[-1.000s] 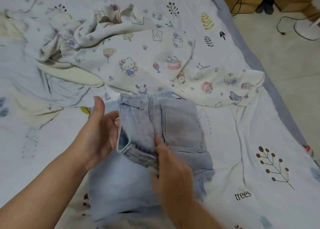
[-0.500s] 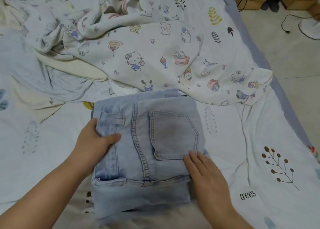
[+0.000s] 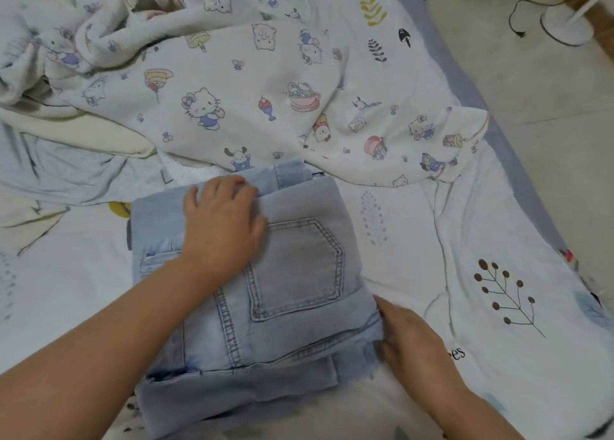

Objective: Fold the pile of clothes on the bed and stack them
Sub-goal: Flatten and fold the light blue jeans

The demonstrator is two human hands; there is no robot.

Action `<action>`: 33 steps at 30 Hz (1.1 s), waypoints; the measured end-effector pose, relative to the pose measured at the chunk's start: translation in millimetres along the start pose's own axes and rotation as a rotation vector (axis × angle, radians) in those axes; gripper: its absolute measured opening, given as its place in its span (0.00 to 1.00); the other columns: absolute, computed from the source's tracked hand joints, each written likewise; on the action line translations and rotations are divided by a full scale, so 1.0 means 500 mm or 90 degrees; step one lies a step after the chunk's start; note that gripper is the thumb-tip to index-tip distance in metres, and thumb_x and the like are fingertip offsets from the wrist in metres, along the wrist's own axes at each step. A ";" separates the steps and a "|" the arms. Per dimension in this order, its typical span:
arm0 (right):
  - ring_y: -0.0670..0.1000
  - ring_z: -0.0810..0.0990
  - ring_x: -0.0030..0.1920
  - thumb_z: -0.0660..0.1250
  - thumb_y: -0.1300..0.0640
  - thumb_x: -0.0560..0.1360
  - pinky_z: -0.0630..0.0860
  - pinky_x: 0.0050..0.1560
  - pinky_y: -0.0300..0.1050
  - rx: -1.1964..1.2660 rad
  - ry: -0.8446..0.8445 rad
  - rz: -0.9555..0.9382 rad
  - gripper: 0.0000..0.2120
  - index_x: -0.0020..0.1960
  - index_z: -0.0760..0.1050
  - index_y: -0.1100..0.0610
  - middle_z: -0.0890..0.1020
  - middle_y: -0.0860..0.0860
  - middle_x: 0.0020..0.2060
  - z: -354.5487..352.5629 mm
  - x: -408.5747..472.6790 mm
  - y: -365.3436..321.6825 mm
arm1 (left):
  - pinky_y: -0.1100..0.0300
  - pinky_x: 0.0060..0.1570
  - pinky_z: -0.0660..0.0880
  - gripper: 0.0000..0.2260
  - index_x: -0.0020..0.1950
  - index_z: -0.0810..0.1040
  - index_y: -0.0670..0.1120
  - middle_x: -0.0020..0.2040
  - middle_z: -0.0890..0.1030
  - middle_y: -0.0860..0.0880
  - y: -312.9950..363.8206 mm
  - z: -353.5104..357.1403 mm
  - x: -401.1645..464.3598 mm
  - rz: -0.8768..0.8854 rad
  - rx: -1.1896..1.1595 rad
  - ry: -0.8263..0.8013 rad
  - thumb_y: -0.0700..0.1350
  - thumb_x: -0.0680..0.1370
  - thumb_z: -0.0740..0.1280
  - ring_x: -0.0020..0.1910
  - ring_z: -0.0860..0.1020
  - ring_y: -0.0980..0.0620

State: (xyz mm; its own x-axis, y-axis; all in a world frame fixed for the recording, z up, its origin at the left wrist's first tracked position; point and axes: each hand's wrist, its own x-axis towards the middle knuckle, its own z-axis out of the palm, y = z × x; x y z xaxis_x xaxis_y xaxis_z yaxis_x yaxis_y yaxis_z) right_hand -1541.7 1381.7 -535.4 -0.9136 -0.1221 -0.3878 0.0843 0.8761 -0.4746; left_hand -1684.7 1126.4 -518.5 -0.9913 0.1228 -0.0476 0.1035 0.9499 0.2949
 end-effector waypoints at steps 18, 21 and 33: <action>0.53 0.79 0.34 0.81 0.57 0.50 0.72 0.36 0.41 -0.140 0.165 -0.026 0.27 0.48 0.78 0.58 0.79 0.50 0.36 0.024 -0.018 0.019 | 0.56 0.37 0.64 0.15 0.47 0.75 0.42 0.40 0.78 0.42 0.054 0.081 0.131 0.033 -0.036 -0.014 0.52 0.80 0.58 0.39 0.73 0.43; 0.56 0.79 0.34 0.74 0.59 0.58 0.77 0.32 0.44 -0.130 0.218 -0.120 0.24 0.54 0.77 0.58 0.80 0.56 0.40 0.019 -0.009 0.007 | 0.56 0.35 0.63 0.14 0.49 0.74 0.43 0.37 0.76 0.43 0.042 0.078 0.119 0.059 -0.007 0.016 0.53 0.80 0.56 0.37 0.72 0.44; 0.61 0.80 0.51 0.60 0.51 0.69 0.77 0.49 0.51 -0.074 0.315 -0.138 0.20 0.59 0.72 0.57 0.80 0.61 0.54 0.007 -0.002 -0.065 | 0.40 0.63 0.64 0.25 0.66 0.70 0.39 0.65 0.72 0.36 0.040 0.052 -0.016 0.119 0.113 0.068 0.55 0.76 0.60 0.65 0.68 0.37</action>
State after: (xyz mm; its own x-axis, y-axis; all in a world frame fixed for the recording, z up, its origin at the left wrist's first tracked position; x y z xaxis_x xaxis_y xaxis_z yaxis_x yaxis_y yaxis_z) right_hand -1542.2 1351.7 -522.3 -0.9855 -0.0961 0.1396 -0.1450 0.9045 -0.4010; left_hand -1672.6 1151.9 -537.2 -0.9557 0.2782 0.0959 0.2883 0.9505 0.1160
